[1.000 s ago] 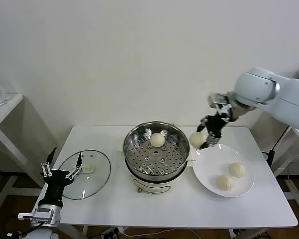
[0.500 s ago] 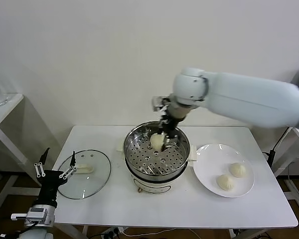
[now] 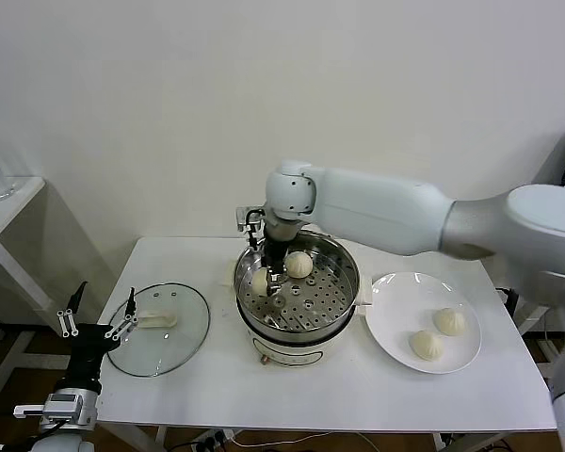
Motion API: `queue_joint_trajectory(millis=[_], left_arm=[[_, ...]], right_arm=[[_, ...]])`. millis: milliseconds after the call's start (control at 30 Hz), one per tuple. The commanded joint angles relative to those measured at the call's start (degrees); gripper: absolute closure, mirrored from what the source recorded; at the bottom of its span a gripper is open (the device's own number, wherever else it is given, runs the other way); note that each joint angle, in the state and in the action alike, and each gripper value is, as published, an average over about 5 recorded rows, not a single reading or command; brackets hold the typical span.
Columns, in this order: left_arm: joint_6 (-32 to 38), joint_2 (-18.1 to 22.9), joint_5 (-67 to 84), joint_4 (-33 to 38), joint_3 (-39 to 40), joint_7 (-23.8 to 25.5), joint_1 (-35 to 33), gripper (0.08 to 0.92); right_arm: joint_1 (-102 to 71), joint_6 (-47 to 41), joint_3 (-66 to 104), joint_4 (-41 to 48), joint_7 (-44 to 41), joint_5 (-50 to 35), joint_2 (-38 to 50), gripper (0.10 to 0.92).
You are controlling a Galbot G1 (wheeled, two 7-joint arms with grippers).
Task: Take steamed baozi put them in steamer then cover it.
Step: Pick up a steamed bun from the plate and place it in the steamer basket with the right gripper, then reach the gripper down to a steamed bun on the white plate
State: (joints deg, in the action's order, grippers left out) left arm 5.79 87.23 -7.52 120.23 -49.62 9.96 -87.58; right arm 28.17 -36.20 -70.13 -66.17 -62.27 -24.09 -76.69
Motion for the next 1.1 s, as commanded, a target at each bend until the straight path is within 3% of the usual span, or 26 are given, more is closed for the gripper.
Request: queue_joint_trajectory(millis=[33, 267, 500, 700, 833, 1100], left_arm=[[0.2, 0.05, 0.07, -0.3, -0.18, 0.09, 0.12, 0.177], [0.29, 0.26, 0.05, -0.17, 0.02, 0.12, 0.12, 0.177], [0.28, 0.23, 0.05, -0.15, -0.28, 0.21, 0.02, 0.177], [0.09, 0.23, 0.0, 0.73, 0.19, 0.09, -0.23, 0.177], [0.08, 0.3, -0.12, 1.01, 0.52, 0.03, -0.38, 0.177], [-0.11, 0.28, -0.36, 1.1, 1.18, -0.11, -0.44, 0.177]], right_arm=[[-4.05, 0.42, 1.79, 7.4, -0.16, 3.8, -4.2, 0.347], [-4.26, 0.57, 1.83, 6.72, 0.0, 3.91, -3.63, 0.343], [-1.82, 0.57, 3.06, 2.21, -0.51, 2.11, 1.24, 0.22], [6.25, 1.77, 4.15, -8.46, -3.53, -1.94, 15.82, 0.203], [11.54, 7.35, 2.24, -15.2, -7.63, -1.8, 27.74, 0.203], [9.07, 20.88, 0.65, -20.7, -14.83, 7.04, 47.77, 0.203]])
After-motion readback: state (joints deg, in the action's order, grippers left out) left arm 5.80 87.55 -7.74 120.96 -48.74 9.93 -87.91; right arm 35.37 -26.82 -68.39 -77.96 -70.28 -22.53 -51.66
